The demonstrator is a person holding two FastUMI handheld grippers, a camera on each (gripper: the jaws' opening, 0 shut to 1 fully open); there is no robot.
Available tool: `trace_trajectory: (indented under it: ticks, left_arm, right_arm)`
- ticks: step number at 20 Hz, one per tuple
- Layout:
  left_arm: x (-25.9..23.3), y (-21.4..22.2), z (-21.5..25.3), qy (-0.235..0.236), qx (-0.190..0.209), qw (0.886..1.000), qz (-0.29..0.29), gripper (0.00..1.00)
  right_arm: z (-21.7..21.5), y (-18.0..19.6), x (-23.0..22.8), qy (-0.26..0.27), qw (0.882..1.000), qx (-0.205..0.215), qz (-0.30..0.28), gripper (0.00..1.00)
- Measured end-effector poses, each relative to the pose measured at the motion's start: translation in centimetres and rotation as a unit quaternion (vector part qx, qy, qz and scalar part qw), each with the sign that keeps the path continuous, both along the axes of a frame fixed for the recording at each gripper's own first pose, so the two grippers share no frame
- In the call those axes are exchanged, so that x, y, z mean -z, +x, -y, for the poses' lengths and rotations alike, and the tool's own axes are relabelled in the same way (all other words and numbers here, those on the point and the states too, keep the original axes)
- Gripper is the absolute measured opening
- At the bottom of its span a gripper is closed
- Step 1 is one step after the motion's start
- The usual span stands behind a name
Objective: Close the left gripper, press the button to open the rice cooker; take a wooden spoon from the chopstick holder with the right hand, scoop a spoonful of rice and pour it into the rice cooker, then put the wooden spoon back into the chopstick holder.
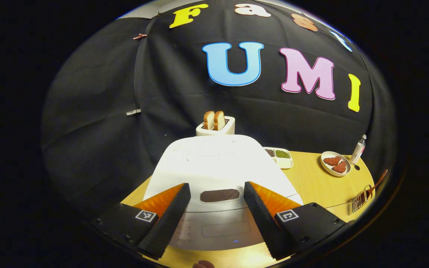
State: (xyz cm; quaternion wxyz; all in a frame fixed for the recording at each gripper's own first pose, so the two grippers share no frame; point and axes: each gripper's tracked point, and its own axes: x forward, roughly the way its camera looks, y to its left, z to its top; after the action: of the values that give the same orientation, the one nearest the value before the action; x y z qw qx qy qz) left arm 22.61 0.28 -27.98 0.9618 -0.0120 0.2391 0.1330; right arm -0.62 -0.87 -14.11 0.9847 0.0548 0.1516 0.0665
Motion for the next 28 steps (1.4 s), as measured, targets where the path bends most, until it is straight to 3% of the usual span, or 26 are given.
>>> trace_trajectory:
  ticks: [15,20,28]
  left_arm:
    - [-2.2,-0.9,0.8,0.037,0.029,0.998,0.041,0.96]
    - [-5.8,-2.3,2.3,0.030,0.057,0.994,0.088,0.96]
    - [-15.3,-8.7,5.6,0.021,0.116,0.977,0.177,0.96]
  right_arm:
    - [0.9,0.0,-0.7,0.009,1.000,0.004,0.009,0.98]
    - [0.4,0.3,-1.6,0.009,1.000,-0.001,0.020,0.98]
    - [-1.9,2.2,-4.6,0.016,0.998,-0.026,0.060,0.98]
